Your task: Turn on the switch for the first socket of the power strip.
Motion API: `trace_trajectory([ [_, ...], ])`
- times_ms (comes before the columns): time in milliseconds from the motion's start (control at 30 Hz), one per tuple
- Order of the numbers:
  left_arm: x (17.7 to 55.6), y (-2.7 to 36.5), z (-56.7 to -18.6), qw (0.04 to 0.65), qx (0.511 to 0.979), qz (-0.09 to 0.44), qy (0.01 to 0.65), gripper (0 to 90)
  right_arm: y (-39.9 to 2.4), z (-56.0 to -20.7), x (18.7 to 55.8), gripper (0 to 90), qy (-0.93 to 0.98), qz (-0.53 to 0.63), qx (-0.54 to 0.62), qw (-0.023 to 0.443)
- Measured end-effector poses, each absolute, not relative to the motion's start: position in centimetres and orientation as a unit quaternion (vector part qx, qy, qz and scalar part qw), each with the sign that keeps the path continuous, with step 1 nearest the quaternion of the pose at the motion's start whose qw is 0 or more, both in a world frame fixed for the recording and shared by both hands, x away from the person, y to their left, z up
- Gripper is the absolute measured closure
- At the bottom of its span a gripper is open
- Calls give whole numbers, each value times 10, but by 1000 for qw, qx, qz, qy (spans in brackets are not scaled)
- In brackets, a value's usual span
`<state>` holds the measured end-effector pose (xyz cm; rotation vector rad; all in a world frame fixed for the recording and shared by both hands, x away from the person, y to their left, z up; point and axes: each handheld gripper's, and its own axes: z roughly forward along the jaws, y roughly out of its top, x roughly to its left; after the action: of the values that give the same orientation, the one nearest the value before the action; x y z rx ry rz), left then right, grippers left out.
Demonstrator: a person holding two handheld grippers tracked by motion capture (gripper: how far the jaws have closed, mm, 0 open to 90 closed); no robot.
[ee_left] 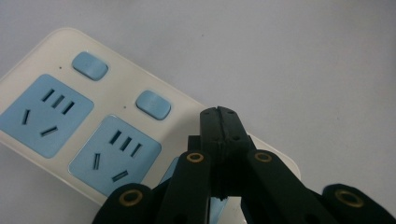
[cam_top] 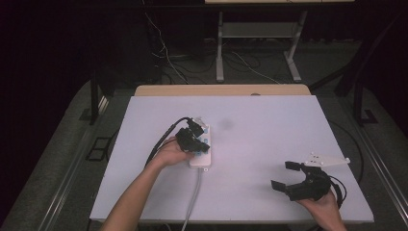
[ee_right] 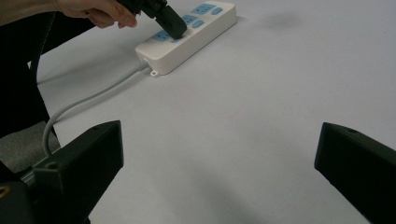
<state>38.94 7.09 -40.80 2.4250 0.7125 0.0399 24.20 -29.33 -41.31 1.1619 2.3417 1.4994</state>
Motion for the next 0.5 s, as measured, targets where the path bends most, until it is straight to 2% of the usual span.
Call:
trace_trajectory([
  [500, 387, 73, -409, 309, 908, 17, 283, 898, -292, -414, 243, 7, 776, 494, 386, 66],
])
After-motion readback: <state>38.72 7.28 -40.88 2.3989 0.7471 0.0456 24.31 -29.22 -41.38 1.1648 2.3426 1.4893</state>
